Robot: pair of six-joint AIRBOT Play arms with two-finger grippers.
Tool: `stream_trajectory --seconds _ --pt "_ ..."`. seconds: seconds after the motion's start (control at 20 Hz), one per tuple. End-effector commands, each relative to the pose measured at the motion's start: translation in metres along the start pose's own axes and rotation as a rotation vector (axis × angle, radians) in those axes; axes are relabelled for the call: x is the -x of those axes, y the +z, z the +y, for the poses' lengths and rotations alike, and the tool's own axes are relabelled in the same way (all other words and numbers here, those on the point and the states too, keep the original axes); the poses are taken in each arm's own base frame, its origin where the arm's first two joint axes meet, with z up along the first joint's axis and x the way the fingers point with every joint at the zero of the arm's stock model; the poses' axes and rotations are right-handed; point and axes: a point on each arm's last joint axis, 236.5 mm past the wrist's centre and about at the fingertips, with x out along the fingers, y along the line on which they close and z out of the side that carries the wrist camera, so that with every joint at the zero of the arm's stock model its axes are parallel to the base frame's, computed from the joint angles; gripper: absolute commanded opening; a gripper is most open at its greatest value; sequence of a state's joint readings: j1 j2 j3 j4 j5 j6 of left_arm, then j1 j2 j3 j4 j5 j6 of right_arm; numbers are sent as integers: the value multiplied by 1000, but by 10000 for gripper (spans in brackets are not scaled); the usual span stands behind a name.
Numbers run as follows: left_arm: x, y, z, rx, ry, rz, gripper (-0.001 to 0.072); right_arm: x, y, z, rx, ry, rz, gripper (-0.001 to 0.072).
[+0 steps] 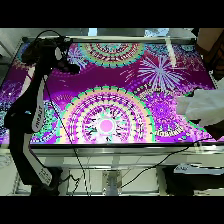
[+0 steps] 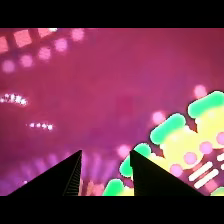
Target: Fold the shirts.
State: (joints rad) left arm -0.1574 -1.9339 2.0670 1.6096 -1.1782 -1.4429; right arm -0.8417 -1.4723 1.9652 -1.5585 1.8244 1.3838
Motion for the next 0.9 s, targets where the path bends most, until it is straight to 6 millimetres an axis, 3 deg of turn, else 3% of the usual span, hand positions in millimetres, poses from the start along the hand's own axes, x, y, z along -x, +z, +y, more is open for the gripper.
stream_trajectory --seconds 0.0,0.05,0.2,0.4,0.5,0.65,0.75,0.8,0.85 --pt "1 3 -3 6 -15 -14 334 1 -2 -34 -82 -18 -24 297" --pt "1 3 -4 8 -18 -14 334 2 -2 -43 -98 -39 -29 499" --pt "1 2 -7 12 -28 -10 335 3 -4 -65 -132 -99 -35 515" --pt "1 5 -20 35 -84 -18 334 5 17 -63 -136 -83 -126 515" --pt "2 7 -29 52 -124 -25 335 7 38 -39 -115 26 -207 515" --pt "15 18 -50 78 -206 -63 335 25 73 24 -68 279 -353 514" --pt "43 41 -55 26 -196 -165 332 42 89 71 -8 415 -424 512" --pt "68 60 -58 -39 -184 -253 317 53 95 99 42 491 -460 510" --pt "96 79 -62 -91 -170 -345 253 63 97 126 93 560 -481 495"
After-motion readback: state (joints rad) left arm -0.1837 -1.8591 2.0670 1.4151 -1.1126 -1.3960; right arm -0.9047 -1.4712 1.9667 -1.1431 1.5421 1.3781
